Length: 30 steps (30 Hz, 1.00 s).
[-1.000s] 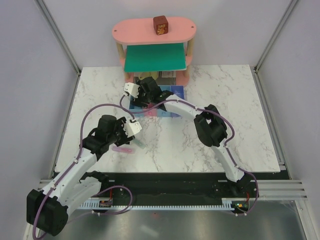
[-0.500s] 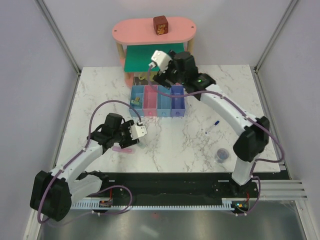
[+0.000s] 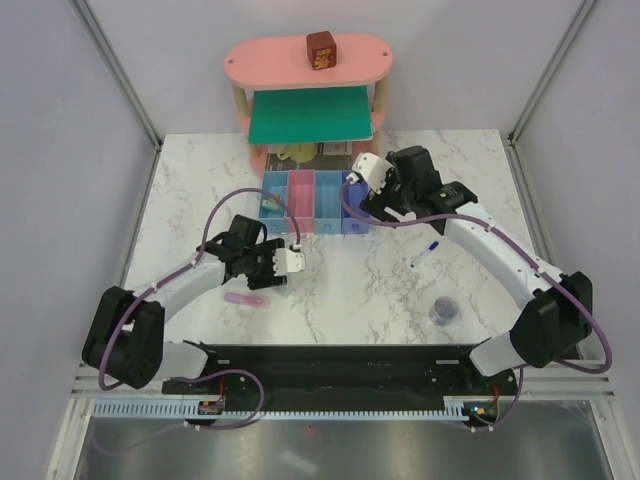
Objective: Sort the stationery into containers
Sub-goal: Pick up the pen from the center of the board.
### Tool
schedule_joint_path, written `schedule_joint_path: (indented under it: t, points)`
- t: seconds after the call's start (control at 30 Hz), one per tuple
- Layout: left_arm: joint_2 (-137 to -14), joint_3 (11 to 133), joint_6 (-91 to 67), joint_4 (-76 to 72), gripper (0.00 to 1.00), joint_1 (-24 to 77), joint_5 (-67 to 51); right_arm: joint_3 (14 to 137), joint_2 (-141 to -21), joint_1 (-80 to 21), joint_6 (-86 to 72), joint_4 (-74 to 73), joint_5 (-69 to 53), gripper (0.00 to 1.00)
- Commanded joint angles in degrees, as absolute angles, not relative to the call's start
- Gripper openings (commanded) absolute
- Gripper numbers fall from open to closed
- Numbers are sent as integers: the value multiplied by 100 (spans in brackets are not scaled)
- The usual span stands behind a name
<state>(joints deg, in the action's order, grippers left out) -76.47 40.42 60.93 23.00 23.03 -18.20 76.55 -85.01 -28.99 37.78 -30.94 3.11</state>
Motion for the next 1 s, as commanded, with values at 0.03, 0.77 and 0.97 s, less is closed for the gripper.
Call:
schedule_joint_path:
  t: [0.03, 0.77, 0.97]
  points:
    - [-7831, 4219, 7206, 2434, 70, 2364, -2206, 7717, -8042, -2821, 3850, -3217, 492, 98]
    - [-8605, 4245, 7515, 2479, 7, 2443, -2136, 7234, -7814, -2602, 3832, -3296, 466, 98]
    - [-8043, 4587, 6909, 2487, 2, 2478, -2153, 6690, -7866, -2102, 3630, -3287, 273, 98]
